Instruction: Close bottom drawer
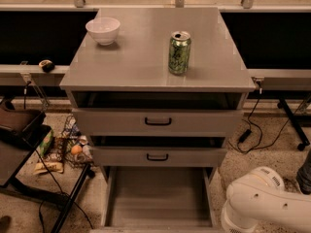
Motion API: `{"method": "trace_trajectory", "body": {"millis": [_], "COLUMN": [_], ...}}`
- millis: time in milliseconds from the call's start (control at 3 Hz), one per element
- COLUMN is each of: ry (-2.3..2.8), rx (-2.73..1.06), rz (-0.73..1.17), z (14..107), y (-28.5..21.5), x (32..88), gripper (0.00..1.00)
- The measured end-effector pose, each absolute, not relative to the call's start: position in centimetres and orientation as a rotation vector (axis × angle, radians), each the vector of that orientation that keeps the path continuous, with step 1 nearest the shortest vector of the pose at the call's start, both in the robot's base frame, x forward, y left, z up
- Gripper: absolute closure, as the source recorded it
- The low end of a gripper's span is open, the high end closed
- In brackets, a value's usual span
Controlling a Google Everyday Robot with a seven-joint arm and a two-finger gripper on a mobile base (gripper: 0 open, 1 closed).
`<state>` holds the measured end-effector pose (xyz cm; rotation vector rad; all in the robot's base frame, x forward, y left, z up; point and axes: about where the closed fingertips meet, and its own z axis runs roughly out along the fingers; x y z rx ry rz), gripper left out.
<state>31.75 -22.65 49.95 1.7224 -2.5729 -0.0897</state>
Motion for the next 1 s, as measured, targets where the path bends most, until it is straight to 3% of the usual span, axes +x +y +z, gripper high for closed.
{"method": "trace_trajectory", "body": {"millis": [667, 1000], "ry": [-2.632, -2.618], "rx": [1.784, 1.785], "rz": [-0.283, -0.266], "z": [39.1, 38.5], "y": [-19.6, -19.6], "x": [33.2, 33.3], "gripper": [0.00, 0.00]}}
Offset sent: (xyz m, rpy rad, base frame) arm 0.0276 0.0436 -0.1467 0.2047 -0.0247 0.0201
